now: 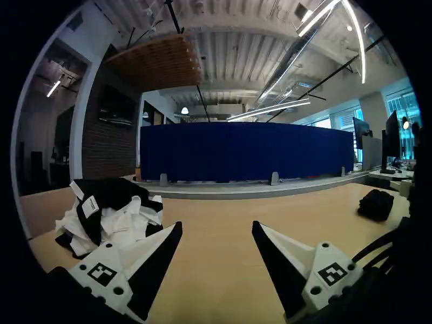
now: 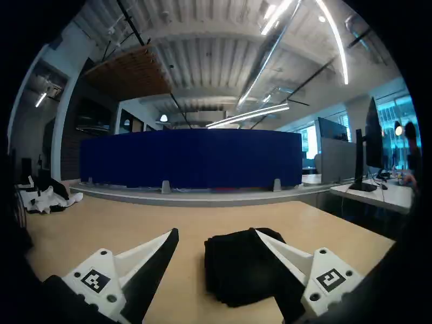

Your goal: Fold towel

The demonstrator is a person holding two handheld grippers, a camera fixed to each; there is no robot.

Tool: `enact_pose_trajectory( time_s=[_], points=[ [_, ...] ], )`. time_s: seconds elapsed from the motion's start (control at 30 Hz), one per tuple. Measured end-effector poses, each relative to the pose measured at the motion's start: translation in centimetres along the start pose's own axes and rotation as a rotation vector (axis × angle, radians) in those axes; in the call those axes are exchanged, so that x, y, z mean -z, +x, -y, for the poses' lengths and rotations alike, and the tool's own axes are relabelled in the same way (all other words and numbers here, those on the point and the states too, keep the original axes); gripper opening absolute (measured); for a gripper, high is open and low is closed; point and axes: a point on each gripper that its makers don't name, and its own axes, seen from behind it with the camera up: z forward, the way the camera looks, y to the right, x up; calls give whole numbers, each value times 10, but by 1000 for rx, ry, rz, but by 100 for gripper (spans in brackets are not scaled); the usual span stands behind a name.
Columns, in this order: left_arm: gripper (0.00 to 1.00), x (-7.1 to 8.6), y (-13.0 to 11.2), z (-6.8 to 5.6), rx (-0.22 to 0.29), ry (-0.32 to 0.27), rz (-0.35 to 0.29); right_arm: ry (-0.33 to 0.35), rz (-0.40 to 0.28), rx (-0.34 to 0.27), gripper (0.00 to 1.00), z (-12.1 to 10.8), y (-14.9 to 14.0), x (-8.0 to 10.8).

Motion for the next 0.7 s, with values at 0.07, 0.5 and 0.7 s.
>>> enact_pose_trajectory(
  time_s=[0.07, 0.5, 0.7],
  points=[
    [96, 0, 0, 0, 0, 0, 0, 0, -1, 0, 100, 0, 0, 0],
    [96, 0, 1, 0, 0, 0, 0, 0, -1, 0, 100, -1, 0, 1],
    [96, 0, 1, -1, 0, 0, 0, 0, -1, 0, 100, -1, 0, 2]
  ],
)
